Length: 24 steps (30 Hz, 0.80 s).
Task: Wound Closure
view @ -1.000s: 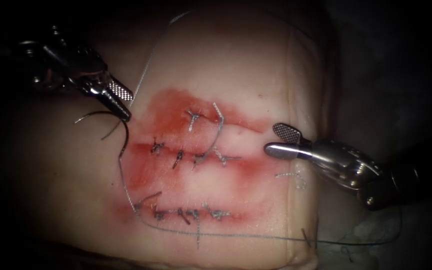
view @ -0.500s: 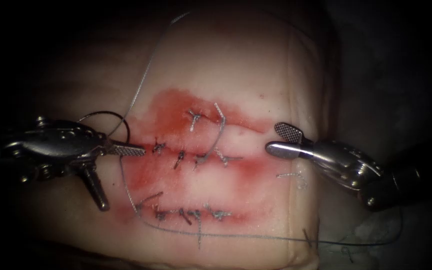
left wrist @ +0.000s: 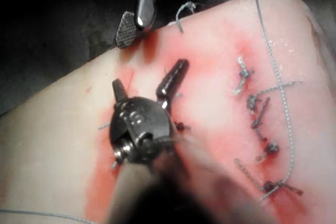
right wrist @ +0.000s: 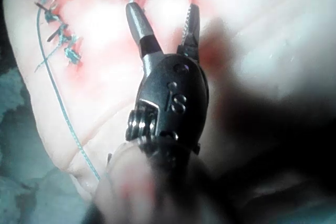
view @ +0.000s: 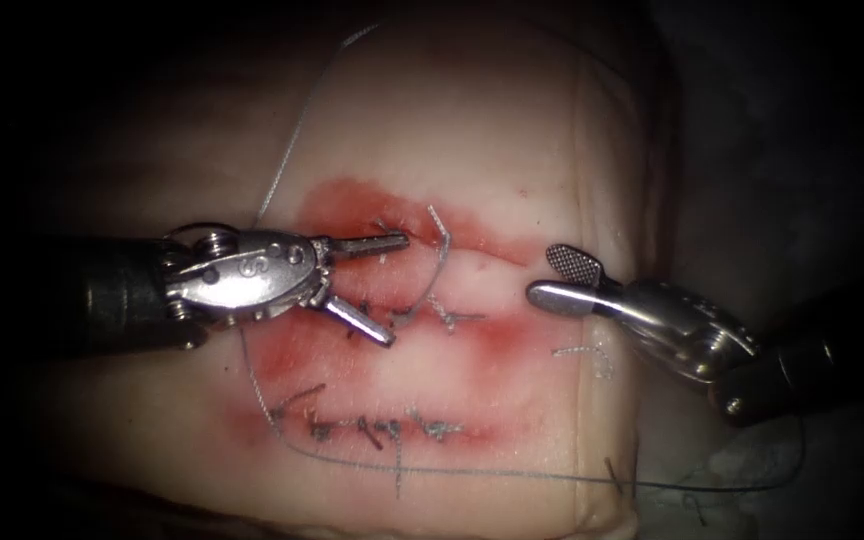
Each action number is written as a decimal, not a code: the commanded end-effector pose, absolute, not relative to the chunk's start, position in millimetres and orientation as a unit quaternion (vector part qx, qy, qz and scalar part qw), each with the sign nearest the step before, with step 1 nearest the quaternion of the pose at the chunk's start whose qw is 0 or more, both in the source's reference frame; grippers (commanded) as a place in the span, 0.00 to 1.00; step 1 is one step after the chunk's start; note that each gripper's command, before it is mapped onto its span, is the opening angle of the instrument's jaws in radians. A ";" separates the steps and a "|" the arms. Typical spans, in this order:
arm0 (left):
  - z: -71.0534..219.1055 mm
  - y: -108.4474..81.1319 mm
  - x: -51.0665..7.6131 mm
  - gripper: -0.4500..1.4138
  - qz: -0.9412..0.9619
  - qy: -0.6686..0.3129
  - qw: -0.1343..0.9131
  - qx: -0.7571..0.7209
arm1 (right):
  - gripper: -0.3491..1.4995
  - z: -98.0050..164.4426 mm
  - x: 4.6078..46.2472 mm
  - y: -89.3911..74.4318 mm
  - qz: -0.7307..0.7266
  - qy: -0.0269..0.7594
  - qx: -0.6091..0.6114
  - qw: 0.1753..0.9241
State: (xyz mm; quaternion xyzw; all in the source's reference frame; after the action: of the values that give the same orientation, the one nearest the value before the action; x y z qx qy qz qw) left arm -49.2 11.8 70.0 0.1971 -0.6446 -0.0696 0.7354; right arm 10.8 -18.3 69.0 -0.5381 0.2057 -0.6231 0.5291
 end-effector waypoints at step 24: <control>74.0 12.3 -49.8 0.00 -0.059 -0.594 0.780 0.188 | 0.94 68.8 13.9 -19.5 -0.621 0.200 -0.538 0.534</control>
State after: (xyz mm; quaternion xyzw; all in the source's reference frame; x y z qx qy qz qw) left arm -49.1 12.4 74.0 0.1935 -0.5904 -0.0688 0.7805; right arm 13.2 -19.2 68.5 -0.5363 0.1984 -0.6218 0.5352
